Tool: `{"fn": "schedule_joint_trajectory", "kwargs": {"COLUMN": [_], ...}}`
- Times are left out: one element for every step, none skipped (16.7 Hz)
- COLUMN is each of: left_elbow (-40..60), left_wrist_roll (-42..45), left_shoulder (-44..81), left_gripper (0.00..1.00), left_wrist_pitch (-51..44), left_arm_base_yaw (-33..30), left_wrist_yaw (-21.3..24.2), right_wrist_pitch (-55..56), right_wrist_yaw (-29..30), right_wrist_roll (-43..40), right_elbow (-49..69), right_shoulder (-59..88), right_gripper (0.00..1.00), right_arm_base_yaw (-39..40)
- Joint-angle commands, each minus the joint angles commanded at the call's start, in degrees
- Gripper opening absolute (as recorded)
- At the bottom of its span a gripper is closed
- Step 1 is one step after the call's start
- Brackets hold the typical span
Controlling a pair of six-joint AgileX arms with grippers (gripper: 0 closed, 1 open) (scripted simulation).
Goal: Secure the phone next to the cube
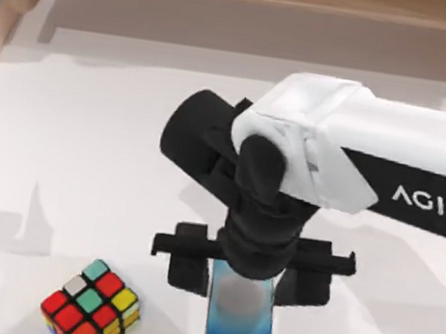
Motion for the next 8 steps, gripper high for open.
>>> {"fn": "schedule_joint_trajectory", "kwargs": {"left_elbow": [0.00, 0.00, 0.00, 0.00, 0.00, 0.00, 0.00, 0.00], "left_wrist_roll": [0.00, 0.00, 0.00, 0.00, 0.00, 0.00, 0.00, 0.00], "left_shoulder": [0.00, 0.00, 0.00, 0.00, 0.00, 0.00, 0.00, 0.00], "left_gripper": [1.00, 1.00, 1.00, 1.00, 1.00, 1.00, 1.00, 1.00], "left_wrist_pitch": [0.00, 0.00, 0.00, 0.00, 0.00, 0.00, 0.00, 0.00], "left_arm_base_yaw": [0.00, 0.00, 0.00, 0.00, 0.00, 0.00, 0.00, 0.00], "left_wrist_yaw": [0.00, 0.00, 0.00, 0.00, 0.00, 0.00, 0.00, 0.00], "right_wrist_pitch": [0.00, 0.00, 0.01, 0.02, 0.02, 0.02, 0.02, 0.02], "right_wrist_yaw": [0.35, 0.64, 0.87, 0.98, 1.02, 1.02, 1.02, 1.02], "right_wrist_roll": [1.50, 2.72, 3.65, 4.12, 4.26, 4.26, 4.26, 4.26], "right_elbow": [-0.34, -0.65, -0.91, -1.04, -1.08, -1.08, -1.08, -1.08], "right_shoulder": [-0.11, -0.20, -0.26, -0.28, -0.29, -0.29, -0.29, -0.29], "right_gripper": [0.00, 0.00, 0.00, 0.00, 0.00, 0.00, 0.00, 0.00], "right_arm_base_yaw": [0.99, 1.78, 2.36, 2.65, 2.74, 2.74, 2.74, 2.74]}}
